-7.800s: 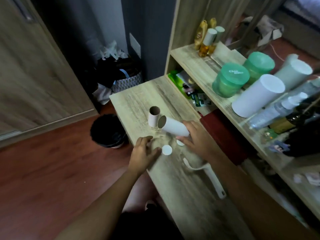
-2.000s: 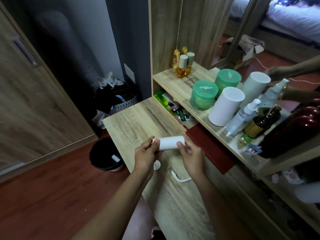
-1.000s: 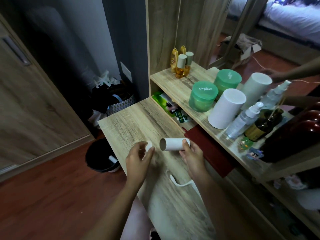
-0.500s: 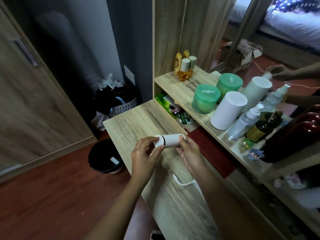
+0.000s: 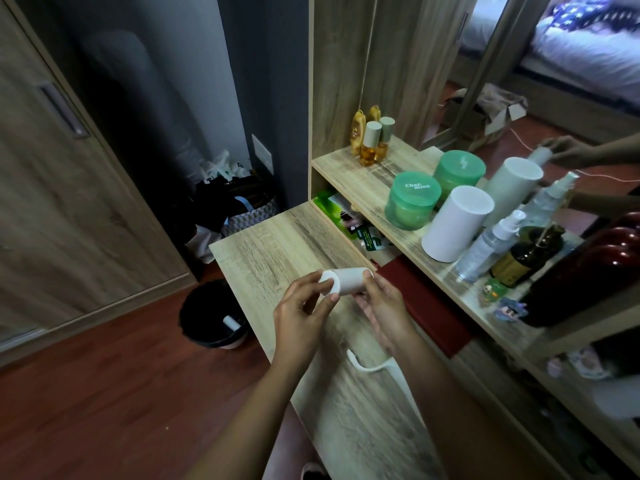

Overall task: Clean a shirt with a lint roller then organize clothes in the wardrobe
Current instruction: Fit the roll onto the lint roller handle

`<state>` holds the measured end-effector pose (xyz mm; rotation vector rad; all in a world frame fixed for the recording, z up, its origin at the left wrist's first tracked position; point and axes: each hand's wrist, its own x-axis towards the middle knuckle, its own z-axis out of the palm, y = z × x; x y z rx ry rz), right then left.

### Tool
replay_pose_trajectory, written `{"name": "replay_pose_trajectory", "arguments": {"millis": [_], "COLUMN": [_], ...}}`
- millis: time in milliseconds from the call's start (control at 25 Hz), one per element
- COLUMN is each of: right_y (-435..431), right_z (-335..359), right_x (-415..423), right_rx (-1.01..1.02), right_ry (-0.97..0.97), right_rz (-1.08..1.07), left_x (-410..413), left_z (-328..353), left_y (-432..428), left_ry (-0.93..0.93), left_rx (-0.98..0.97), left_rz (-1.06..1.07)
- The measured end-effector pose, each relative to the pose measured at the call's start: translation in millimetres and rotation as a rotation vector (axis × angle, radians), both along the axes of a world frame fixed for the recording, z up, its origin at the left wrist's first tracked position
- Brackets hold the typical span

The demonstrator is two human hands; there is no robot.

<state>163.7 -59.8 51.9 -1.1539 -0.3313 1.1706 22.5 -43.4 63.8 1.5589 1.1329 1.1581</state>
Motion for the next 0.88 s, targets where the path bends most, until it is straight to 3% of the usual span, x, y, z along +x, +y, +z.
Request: {"name": "replay_pose_trajectory", "arguments": {"millis": [360, 520, 680, 880], "right_y": [0.7, 0.8, -6.6, -10.9], "right_z": [2.5, 2.0, -2.4, 1.8], "right_x": [-1.9, -9.6, -12.7, -15.5], "right_rx": [0.011, 0.055, 0.054, 0.129], "right_ry": [-0.006, -0.022, -0.304, -0.353], "right_rz": [-0.084, -0.099, -0.035, -0.018], "left_x": [7.5, 9.1, 14.9, 15.8], "left_z": [1.5, -4.3, 9.1, 20.1], "left_y": [-4.0, 7.0, 16.7, 29.3], "left_ry": [-0.069, -0.312, -0.625, -0.678], "left_rx": [-0.100, -0.343, -0.592, -0.770], "left_rz": [0.070, 0.187, 0.163, 0.102]}}
